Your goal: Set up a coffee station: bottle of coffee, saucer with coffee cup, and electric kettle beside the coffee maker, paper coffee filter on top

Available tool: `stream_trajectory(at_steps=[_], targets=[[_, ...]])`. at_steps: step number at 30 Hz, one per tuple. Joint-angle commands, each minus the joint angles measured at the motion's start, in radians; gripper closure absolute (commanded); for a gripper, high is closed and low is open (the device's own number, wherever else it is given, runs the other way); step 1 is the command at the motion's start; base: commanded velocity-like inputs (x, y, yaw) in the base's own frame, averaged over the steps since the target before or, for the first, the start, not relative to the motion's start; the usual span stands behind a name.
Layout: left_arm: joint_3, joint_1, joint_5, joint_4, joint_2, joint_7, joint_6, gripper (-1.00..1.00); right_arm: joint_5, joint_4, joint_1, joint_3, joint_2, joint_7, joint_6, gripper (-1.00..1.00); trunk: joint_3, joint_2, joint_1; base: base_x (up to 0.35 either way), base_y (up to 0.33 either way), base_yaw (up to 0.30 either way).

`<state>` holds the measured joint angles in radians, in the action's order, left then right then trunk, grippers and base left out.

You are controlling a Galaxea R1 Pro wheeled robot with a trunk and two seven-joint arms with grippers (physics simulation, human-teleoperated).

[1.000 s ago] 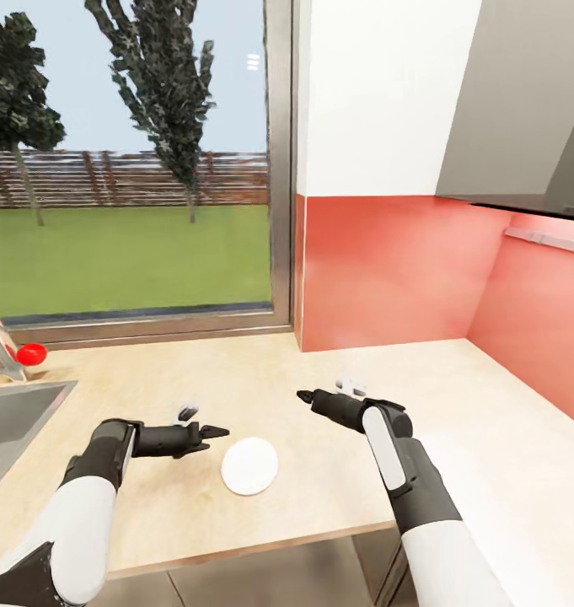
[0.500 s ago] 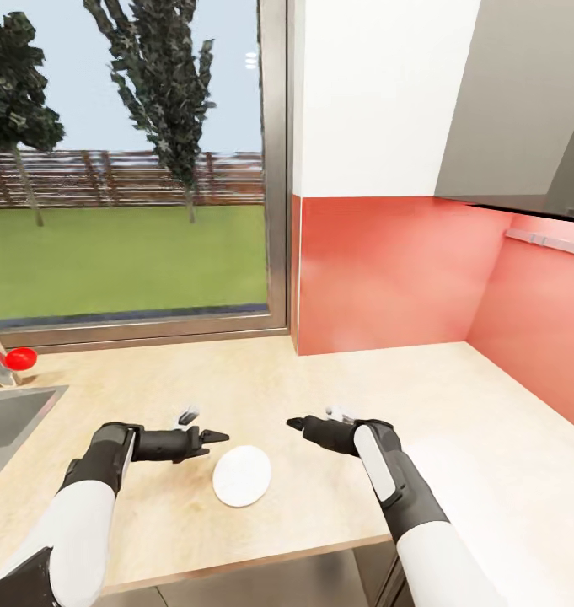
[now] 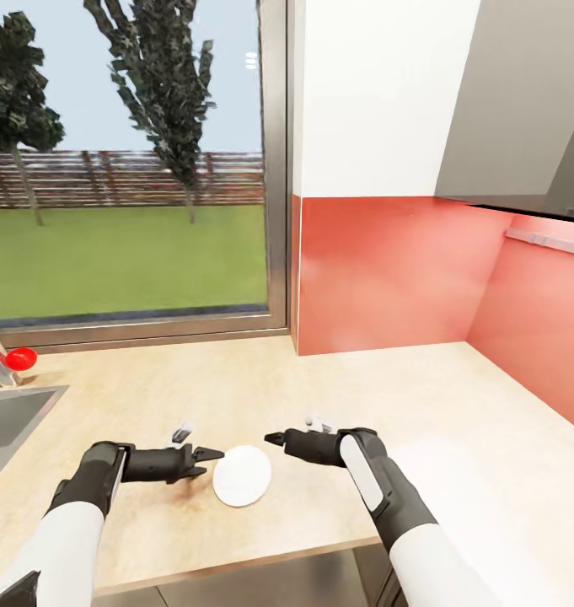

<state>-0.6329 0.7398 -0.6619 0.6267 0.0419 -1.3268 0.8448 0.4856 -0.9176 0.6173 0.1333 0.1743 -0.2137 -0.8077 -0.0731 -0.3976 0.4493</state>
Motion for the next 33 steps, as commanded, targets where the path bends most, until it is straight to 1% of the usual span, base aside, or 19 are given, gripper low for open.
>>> stream_trajectory(at_steps=[1, 3, 9, 13, 15, 17, 18, 20, 22, 23, 24, 25, 27, 30, 33], targets=[[-0.005, 0.001, -0.011, 0.001, 0.012, -0.04, 0.01, -1.0, -0.003, 0.003, 0.001, 0.007, 0.0, -0.009, -0.003, -1.0, -0.002, -0.002, 0.001, 0.0, 0.0, 0.0], [-0.005, -0.001, -0.012, 0.001, 0.016, -0.042, 0.011, -1.0, -0.002, 0.004, 0.001, 0.009, 0.0, -0.01, -0.003, -1.0, -0.002, -0.002, 0.001, 0.047, 0.0, 0.0], [-0.005, -0.018, -0.01, 0.001, 0.019, -0.044, 0.011, -1.0, -0.001, 0.008, 0.001, 0.011, 0.0, -0.011, -0.003, -1.0, -0.002, -0.002, 0.001, 0.215, 0.0, 0.0], [-0.005, -0.02, -0.011, 0.0, 0.019, -0.045, 0.011, -1.0, 0.0, 0.042, 0.001, 0.012, 0.0, -0.016, -0.003, -1.0, -0.002, -0.002, 0.001, 0.088, 0.0, 0.0], [-0.005, -0.024, -0.011, 0.0, 0.019, -0.045, 0.011, -1.0, 0.0, 0.065, 0.001, 0.012, 0.0, -0.036, -0.003, -1.0, -0.002, -0.002, 0.001, 0.028, 0.0, 0.0], [-0.005, -0.043, -0.011, 0.0, 0.019, -0.045, 0.011, -1.0, 0.001, 0.081, 0.001, 0.012, 0.0, -0.067, -0.002, -1.0, -0.002, -0.002, 0.001, 0.009, 0.0, 0.0], [-0.004, -0.055, -0.011, 0.0, 0.019, -0.058, 0.011, -1.0, 0.0, 0.09, 0.001, 0.013, 0.0, -0.082, -0.002, -1.0, -0.002, -0.002, 0.001, 0.0, 0.0, 0.0], [-0.004, -0.057, -0.013, -0.001, 0.021, -0.089, 0.01, -1.0, -0.001, 0.092, 0.001, 0.014, 0.0, -0.084, -0.002, -1.0, -0.002, -0.002, 0.001, 0.0, 0.0, 0.0], [-0.004, -0.066, -0.023, 0.0, 0.025, -0.124, 0.01, -1.0, 0.0, 0.103, 0.001, 0.032, 0.0, -0.085, -0.002, -1.0, -0.002, -0.002, 0.001, 0.0, 0.0, 0.0], [-0.004, -0.076, -0.039, 0.0, 0.03, -0.144, 0.01, -1.0, 0.0, 0.111, 0.001, 0.06, 0.0, -0.085, -0.002, -1.0, -0.002, -0.002, 0.001, 0.0, 0.0, 0.0], [-0.004, -0.08, -0.045, 0.0, 0.032, -0.15, 0.01, -1.0, 0.0, 0.113, 0.001, 0.069, 0.0, -0.085, -0.002, -1.0, -0.002, -0.002, 0.001, 0.0, 0.0, 0.0], [-0.004, -0.088, -0.071, 0.001, 0.037, -0.176, 0.01, -1.0, 0.001, 0.117, 0.001, 0.099, 0.0, -0.092, -0.001, -1.0, -0.002, -0.002, 0.001, 0.0, 0.0, 0.0], [-0.004, -0.092, -0.088, 0.001, 0.042, -0.2, 0.01, -1.0, 0.001, 0.119, 0.001, 0.111, 0.0, -0.095, -0.001, -1.0, -0.002, -0.002, 0.001, 0.0, 0.0, 0.0], [-0.004, -0.105, -0.102, 0.001, 0.049, -0.229, 0.01, -1.0, 0.001, 0.121, 0.001, 0.118, 0.0, -0.097, -0.001, -1.0, -0.002, -0.002, 0.001, 0.0, 0.0, 0.0], [-0.004, -0.11, -0.105, 0.001, 0.051, -0.236, 0.01, -1.0, 0.001, 0.123, 0.001, 0.119, 0.0, -0.098, -0.001, -1.0, -0.002, -0.002, 0.001, 0.0, 0.0, 0.0]])
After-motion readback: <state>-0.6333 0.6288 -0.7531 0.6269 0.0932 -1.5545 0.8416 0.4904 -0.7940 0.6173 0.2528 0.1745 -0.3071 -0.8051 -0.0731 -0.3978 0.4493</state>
